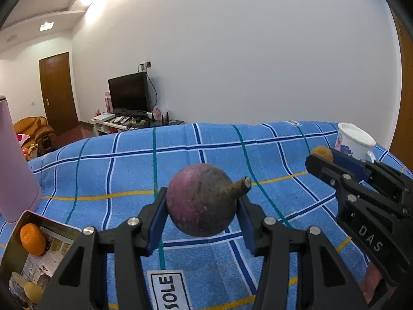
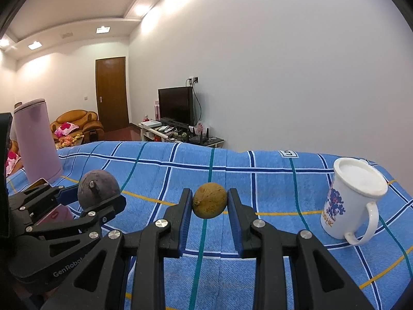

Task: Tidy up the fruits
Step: 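Lift the purple fruit with the left tool while the right tool holds the yellow fruit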

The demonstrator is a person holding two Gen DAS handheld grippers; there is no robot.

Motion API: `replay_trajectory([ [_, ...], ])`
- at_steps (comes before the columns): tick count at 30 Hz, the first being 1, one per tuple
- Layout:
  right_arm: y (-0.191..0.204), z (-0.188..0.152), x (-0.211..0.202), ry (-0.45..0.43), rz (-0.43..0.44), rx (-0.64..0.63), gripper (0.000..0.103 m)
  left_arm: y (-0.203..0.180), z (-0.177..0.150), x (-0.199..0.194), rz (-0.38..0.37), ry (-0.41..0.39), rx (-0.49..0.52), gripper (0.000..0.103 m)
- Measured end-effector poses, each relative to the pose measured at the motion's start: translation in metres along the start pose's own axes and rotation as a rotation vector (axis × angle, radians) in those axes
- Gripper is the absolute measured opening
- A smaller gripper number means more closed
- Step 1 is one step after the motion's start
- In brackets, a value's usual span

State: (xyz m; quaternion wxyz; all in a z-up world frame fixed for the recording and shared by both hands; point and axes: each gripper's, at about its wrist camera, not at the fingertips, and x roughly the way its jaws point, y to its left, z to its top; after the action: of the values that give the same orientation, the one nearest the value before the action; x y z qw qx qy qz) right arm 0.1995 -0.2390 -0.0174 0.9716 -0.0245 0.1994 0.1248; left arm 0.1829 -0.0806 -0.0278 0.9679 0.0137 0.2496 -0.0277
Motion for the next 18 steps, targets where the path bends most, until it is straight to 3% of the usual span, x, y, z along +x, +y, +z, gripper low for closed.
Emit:
replay_trajectory([
  [18,-0.002,-0.004,-0.012,-0.048,-0.006,0.002,0.029,0.000,-0.002,-0.015,0.022,-0.067,0.010,0.052],
])
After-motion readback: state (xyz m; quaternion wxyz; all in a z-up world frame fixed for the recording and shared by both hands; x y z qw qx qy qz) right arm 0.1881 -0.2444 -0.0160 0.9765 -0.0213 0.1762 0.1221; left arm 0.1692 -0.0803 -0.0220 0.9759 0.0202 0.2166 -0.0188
